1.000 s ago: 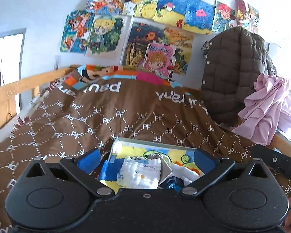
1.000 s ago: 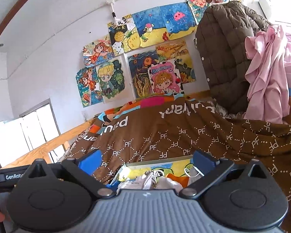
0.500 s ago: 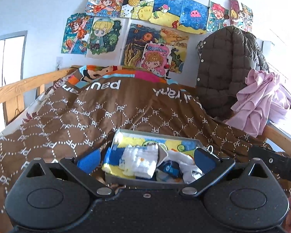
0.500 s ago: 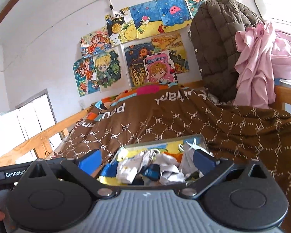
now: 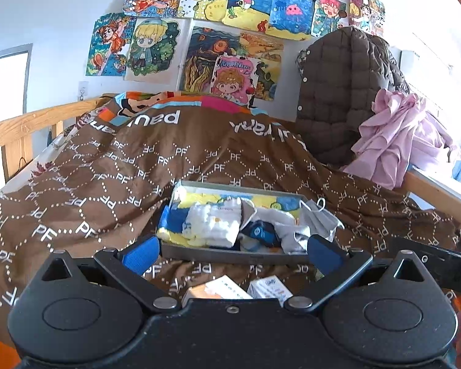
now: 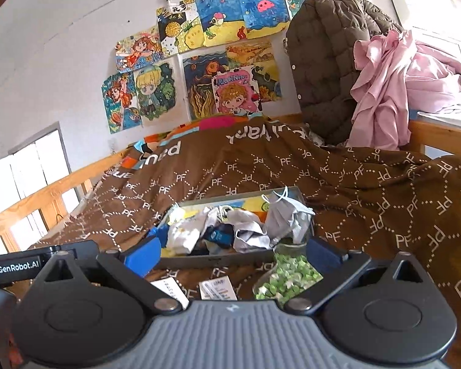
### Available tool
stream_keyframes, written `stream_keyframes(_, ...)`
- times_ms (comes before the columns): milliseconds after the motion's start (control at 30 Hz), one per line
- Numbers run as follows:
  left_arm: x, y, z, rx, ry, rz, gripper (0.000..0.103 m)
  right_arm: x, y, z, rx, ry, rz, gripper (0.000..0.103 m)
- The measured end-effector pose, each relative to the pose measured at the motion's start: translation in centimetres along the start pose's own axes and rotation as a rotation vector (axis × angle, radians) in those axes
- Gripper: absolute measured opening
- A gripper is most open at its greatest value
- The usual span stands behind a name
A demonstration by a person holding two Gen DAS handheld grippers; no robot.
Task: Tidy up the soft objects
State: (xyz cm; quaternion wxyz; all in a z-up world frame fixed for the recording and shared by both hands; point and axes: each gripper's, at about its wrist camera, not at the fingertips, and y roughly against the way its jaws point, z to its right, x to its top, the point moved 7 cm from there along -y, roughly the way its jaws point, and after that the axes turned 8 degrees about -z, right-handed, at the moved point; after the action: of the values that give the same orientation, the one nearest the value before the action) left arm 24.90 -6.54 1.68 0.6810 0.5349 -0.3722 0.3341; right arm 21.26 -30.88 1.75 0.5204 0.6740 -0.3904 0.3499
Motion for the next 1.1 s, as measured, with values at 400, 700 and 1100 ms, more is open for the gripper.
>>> stream_keyframes(400, -3.0, 0.1, -1.9, 0.008, 0.014, -0.042, 0.102, -2.5, -0.9, -1.3, -0.021, 0.039, -0.044, 0.103)
stream_keyframes(700, -4.2, 0.0, -3.1, 0.026, 0.024, -0.059, 0.102, -3.6, -1.3, -1.2, -0.025, 0.009, -0.024, 0.103)
stream_keyframes(1100, -5.2, 0.0, -4.3, 0.050, 0.030, -0.076, 0.102, -6.1, -1.2, -2.5, -0.069, 0.052, -0.047, 0.103)
